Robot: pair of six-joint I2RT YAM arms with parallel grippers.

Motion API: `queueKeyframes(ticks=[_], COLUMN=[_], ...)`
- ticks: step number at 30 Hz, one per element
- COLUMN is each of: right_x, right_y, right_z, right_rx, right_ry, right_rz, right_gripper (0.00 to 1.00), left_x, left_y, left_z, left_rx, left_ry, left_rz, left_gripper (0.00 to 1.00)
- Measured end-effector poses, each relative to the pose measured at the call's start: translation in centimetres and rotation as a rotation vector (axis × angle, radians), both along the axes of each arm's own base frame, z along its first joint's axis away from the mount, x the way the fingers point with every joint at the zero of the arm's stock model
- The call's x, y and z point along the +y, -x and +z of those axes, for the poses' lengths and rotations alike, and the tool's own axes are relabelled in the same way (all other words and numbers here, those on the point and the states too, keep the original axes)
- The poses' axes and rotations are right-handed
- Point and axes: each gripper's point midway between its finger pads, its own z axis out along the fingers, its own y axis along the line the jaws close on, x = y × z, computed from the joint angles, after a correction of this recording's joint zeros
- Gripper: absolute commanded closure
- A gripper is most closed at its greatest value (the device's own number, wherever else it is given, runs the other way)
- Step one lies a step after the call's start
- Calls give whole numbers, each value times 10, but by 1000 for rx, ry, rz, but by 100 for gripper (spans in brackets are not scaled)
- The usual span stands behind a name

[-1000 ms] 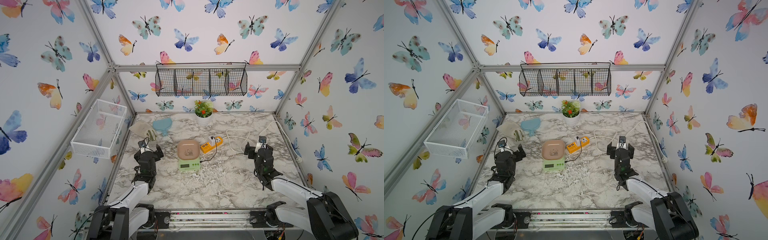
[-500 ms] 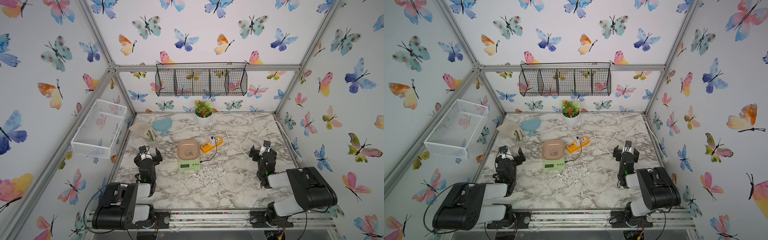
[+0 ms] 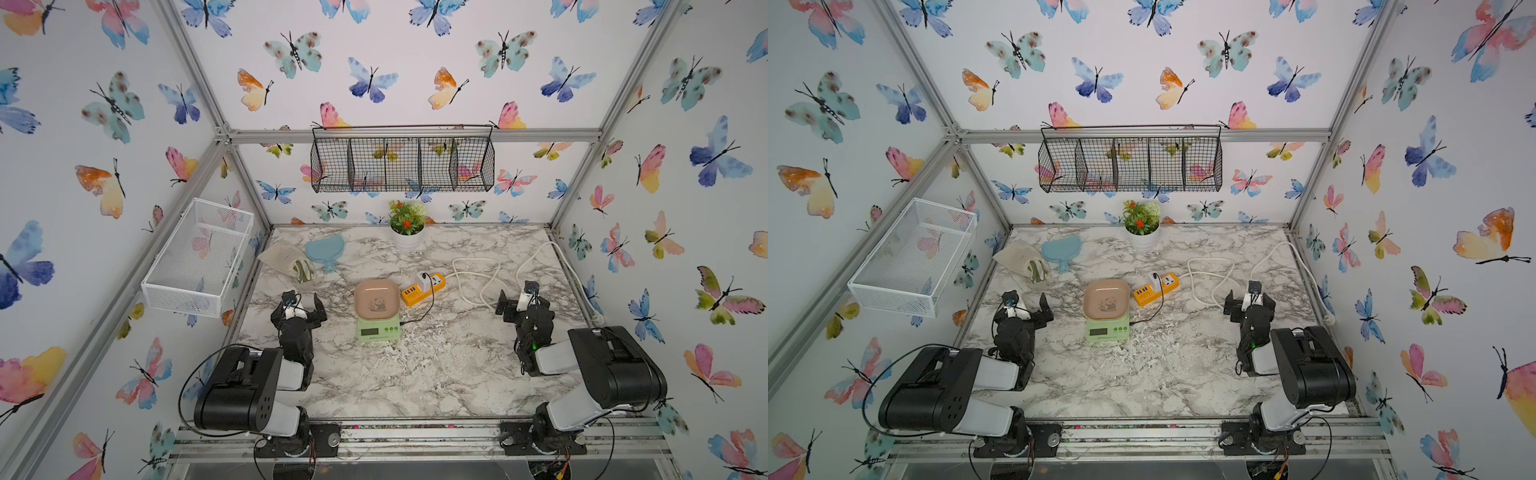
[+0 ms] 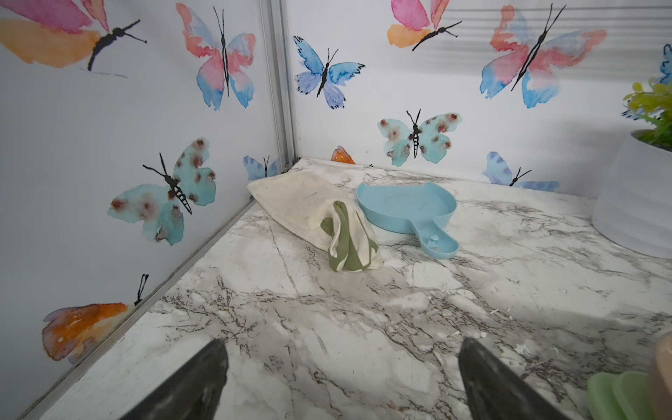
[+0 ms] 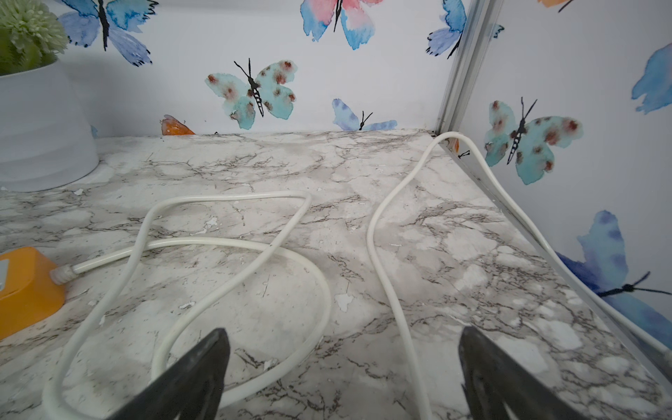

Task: Charge the electronic scale
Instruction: Reset both arms

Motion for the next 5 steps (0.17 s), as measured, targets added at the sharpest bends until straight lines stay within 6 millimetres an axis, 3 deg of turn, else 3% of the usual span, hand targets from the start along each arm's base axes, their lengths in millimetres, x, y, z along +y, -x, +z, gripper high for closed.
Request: queueKeyframes(ticks=[5], right_x=[0], right_y=[0], right_z=[0], right_rx=[0], right_ry=[1], right_rz=[3], right_gripper=[2], left_x=[0], left_y=[0], left_z=[0], left_rx=[-2], left_ry=[0], left_rz=[0], left_gripper=[2])
